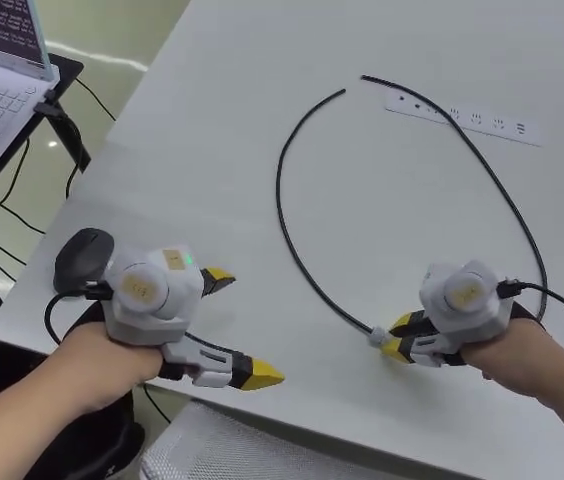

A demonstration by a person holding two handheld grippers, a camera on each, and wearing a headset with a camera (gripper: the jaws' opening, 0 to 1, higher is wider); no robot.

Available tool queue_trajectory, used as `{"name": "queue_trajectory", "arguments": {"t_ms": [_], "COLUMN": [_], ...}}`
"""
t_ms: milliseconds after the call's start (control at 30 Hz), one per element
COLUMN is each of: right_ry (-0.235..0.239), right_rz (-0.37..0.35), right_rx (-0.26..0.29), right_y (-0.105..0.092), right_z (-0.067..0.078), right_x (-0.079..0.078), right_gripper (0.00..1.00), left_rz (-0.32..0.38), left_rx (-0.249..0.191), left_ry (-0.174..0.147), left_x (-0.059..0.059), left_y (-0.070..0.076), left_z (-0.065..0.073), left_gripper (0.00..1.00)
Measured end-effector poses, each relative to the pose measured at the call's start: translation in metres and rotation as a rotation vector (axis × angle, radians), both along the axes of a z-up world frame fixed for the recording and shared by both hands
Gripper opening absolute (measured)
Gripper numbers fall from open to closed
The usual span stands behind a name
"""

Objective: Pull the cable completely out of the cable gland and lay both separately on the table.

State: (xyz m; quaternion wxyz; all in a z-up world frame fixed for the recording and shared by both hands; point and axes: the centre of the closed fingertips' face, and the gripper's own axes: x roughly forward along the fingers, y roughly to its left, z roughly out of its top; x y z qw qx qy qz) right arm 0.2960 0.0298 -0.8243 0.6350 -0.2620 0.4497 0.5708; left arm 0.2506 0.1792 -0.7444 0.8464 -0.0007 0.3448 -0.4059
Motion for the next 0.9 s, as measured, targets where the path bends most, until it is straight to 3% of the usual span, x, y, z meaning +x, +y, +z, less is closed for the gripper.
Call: {"name": "queue_trajectory", "arguments": {"t_ms": [233, 433, 600, 900], "right_ry": [-0.017, 0.009, 0.022, 0.0], "right_rz": [0.0, -0.003, -0.009, 0.055], "right_rx": [-0.011, -0.005, 0.008, 0.032], "right_y": [-0.001, -0.001, 0.0, 0.001], "right_z": [0.0, 0.006, 0.02, 0.054], "right_x": [0.0, -0.007, -0.008, -0.011], "right_gripper": [0.09, 0.08, 0.08, 0.08], "left_rz": [-0.006, -0.025, -0.037, -0.071], "left_rx": [-0.002, 0.007, 0.01, 0.014], "left_ry": [-0.002, -0.003, -0.018, -0.056], "left_x": [-0.002, -0.003, 0.001, 0.007], "left_y": [-0.002, -0.008, -0.016, -0.041], "left_z": [0.002, 0.004, 0.01, 0.021], "left_gripper": [0.9, 0.89, 0.88, 0.88]}}
